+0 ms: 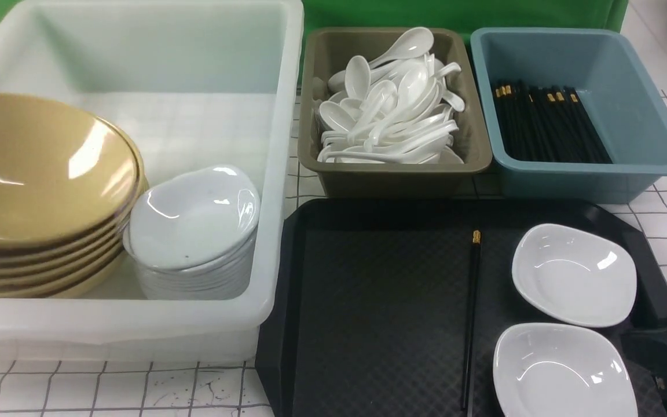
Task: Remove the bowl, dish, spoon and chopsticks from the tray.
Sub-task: Use the left arm to put the noodle bowl into the large storage box on the left, then use the right arm to grab the plate
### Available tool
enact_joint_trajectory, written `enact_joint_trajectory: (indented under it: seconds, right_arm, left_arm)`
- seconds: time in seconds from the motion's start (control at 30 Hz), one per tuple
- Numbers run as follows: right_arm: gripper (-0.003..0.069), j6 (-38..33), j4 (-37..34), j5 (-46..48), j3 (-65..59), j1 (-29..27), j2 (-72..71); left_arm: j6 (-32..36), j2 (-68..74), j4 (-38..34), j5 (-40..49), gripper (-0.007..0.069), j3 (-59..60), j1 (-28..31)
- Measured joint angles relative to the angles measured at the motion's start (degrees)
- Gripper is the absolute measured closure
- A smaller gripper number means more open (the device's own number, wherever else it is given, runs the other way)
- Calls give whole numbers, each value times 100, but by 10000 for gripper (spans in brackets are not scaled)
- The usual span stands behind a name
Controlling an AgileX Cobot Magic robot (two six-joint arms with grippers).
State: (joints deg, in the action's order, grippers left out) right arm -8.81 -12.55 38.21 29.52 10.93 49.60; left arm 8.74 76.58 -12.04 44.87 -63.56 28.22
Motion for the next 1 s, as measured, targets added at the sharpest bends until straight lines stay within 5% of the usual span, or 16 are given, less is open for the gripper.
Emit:
enact_joint_trajectory:
  seconds: [0.23,0.43,0.6,0.83,1.0]
  right_arm:
    - [94,1049,502,221,-34,-5,940]
    - [93,1224,452,-275,-109,-5,1789]
    - [165,1230,123,-721,-109,-5,2394]
    - [440,841,-580,-1367,-109,-5,2954]
    - [468,319,-760,-1401,-31,-5,2887]
  left_arm:
    - [-17,146,-494,68,106,-187,0]
    - [-31,-219,-661,517,34,-738,0]
    - [284,-1067,-1415,224,111,-558,-368]
    - [1608,-2545,-2517,-829,330,593,-1402]
    - [2132,-3396,-2504,-990,495,1366,-1510]
